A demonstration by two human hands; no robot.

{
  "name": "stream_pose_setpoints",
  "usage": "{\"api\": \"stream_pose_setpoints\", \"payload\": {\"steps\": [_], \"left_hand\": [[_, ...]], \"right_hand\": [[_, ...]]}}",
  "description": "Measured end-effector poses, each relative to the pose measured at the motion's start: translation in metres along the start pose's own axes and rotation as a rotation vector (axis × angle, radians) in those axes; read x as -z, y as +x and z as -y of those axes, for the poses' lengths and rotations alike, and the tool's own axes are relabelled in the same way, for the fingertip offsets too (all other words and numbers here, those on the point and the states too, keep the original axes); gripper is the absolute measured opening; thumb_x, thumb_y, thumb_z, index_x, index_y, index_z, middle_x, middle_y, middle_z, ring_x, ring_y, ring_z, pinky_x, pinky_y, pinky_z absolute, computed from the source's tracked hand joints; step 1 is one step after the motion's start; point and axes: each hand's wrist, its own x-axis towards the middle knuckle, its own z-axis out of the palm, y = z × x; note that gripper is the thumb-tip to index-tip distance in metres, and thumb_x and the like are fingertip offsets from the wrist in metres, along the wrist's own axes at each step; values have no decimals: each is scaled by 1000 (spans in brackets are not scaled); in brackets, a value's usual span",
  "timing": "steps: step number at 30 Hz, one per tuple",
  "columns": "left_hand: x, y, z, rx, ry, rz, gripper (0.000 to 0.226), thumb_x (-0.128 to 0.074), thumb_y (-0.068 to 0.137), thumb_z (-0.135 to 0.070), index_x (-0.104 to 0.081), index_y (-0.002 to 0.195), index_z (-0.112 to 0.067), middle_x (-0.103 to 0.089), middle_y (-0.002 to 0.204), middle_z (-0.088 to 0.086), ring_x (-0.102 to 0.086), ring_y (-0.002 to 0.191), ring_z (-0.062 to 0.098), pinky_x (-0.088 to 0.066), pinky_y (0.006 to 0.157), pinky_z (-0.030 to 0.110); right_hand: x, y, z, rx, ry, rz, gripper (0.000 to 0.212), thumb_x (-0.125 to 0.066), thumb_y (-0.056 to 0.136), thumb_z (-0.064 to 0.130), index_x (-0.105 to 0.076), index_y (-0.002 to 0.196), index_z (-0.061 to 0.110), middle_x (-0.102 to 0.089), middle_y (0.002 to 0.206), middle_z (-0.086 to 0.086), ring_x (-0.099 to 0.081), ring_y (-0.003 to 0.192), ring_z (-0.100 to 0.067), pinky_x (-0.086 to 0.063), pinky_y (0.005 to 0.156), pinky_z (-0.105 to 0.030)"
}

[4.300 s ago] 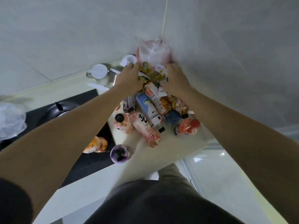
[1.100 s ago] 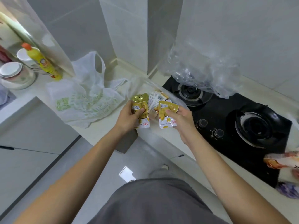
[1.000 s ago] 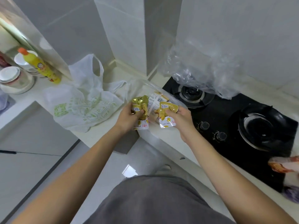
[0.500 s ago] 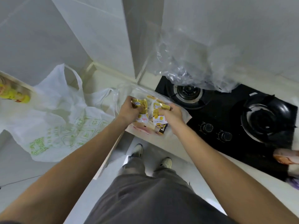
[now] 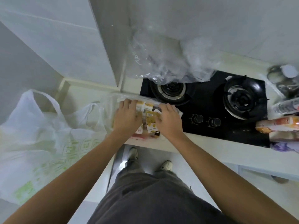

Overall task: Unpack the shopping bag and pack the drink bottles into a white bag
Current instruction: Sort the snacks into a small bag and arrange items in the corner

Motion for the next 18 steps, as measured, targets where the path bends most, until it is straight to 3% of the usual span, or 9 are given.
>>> {"api": "stream_pose_setpoints", "payload": {"steps": [4,8,12,18], "left_hand": [[12,-9,-40,-166,77,-68,49,-61,88,-30,-54,133,-12,-56,131,10,-50,119,31,-49,90,47],[13,-11,-108,-357,112,-113,52,-54,92,-40,-55,136,-14,-56,136,6,-48,126,30,-47,95,47],[-2,-7,-208,-549,162,-116,55,-56,95,-45,-53,141,-16,-55,140,6,-46,130,30,-48,96,49],[-48,-33,-378,-704,172,-108,55,-56,96,-46,-52,142,-17,-54,142,5,-45,133,30,-47,96,50]], "right_hand": [[31,-24,-18,61,-72,-104,38,-65,92,33,-62,124,13,-63,117,-4,-56,111,-24,-51,90,-38],[70,-55,-67,-14,-68,-227,45,-61,93,39,-64,129,13,-63,128,-3,-55,122,-25,-51,96,-42],[124,-94,-140,-128,-94,-309,54,-52,95,49,-61,137,17,-57,142,-3,-49,135,-25,-44,107,-43],[211,-162,-271,-210,-140,-418,54,-61,94,46,-59,138,15,-59,140,-5,-50,132,-28,-44,109,-46]]}}
